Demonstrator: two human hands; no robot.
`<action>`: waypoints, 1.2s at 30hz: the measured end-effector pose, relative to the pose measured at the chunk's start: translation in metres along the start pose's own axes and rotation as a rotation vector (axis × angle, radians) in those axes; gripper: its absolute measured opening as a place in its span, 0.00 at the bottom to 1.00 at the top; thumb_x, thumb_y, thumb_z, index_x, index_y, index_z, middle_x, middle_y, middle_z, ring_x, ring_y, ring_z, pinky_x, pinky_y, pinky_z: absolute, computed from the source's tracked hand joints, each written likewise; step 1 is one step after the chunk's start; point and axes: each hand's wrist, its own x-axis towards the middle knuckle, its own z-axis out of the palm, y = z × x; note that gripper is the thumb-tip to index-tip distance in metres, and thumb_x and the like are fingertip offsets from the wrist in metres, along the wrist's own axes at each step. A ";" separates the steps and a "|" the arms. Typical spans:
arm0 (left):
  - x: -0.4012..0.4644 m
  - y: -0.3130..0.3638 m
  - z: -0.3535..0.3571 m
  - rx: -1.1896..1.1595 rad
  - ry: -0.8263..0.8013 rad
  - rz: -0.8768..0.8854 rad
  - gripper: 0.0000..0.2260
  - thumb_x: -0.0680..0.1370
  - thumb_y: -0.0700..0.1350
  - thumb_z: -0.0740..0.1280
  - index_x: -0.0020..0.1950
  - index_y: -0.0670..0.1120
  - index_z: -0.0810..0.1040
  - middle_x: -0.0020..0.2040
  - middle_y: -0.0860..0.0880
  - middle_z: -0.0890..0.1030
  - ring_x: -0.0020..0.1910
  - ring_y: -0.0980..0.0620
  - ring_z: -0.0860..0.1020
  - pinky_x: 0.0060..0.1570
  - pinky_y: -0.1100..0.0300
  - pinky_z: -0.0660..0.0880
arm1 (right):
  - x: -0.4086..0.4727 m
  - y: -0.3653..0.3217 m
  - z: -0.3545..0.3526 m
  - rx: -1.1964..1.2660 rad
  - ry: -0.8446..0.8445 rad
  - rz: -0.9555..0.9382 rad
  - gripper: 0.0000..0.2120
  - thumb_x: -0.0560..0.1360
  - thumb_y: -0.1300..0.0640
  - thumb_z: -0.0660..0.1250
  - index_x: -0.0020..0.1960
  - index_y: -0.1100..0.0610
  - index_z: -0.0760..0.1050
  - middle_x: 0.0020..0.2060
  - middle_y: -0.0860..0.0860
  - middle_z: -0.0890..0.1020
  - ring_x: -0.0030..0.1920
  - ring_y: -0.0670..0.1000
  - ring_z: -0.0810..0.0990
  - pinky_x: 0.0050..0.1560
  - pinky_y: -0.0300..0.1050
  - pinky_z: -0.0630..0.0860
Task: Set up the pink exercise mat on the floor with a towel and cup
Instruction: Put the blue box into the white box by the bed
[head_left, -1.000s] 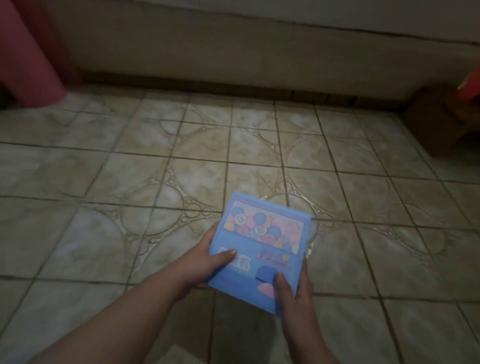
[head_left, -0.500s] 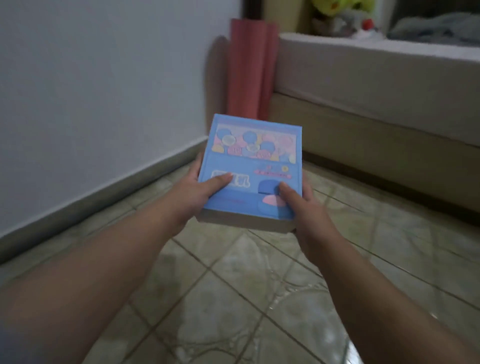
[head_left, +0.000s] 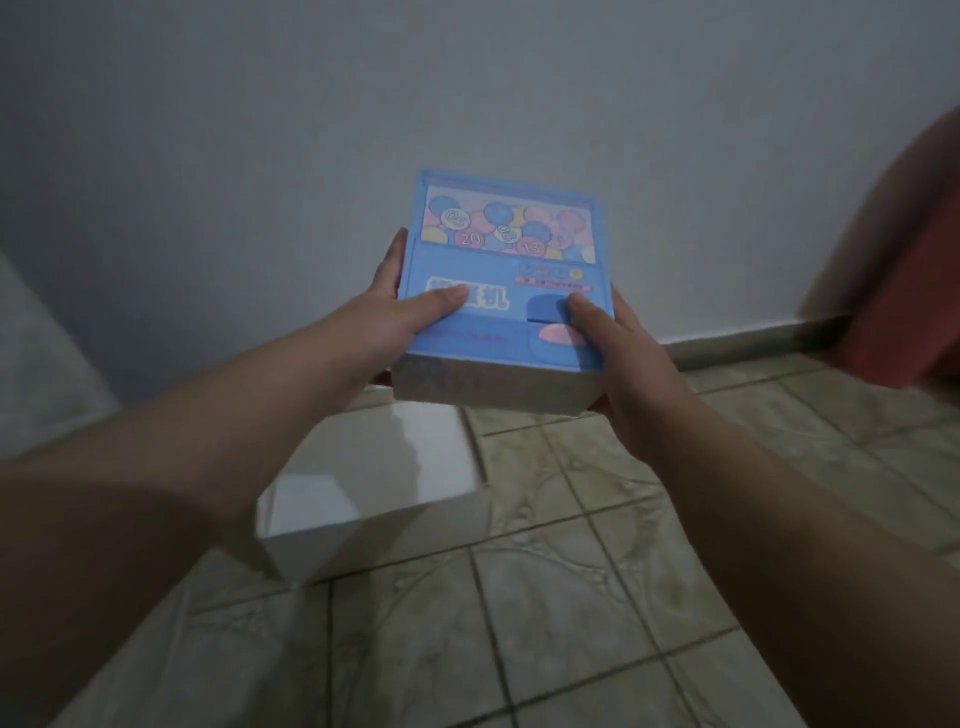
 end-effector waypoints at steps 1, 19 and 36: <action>-0.003 -0.011 -0.019 -0.015 0.035 -0.021 0.34 0.75 0.51 0.68 0.74 0.63 0.51 0.64 0.56 0.77 0.53 0.53 0.81 0.41 0.58 0.77 | 0.008 0.010 0.020 -0.016 -0.030 0.018 0.17 0.75 0.47 0.65 0.64 0.42 0.72 0.51 0.46 0.85 0.40 0.48 0.84 0.29 0.38 0.75; 0.012 -0.215 -0.093 -0.142 0.306 -0.373 0.28 0.71 0.56 0.71 0.69 0.63 0.64 0.56 0.56 0.80 0.49 0.52 0.82 0.37 0.58 0.76 | 0.075 0.181 0.107 -0.221 -0.259 0.377 0.20 0.74 0.45 0.67 0.64 0.44 0.70 0.52 0.52 0.83 0.40 0.48 0.85 0.31 0.40 0.77; 0.012 -0.231 -0.092 0.118 0.286 -0.408 0.23 0.73 0.56 0.69 0.67 0.57 0.68 0.57 0.52 0.80 0.50 0.50 0.81 0.48 0.54 0.78 | 0.071 0.201 0.110 -0.507 -0.245 0.334 0.22 0.76 0.45 0.64 0.69 0.48 0.65 0.61 0.53 0.79 0.55 0.55 0.79 0.59 0.54 0.75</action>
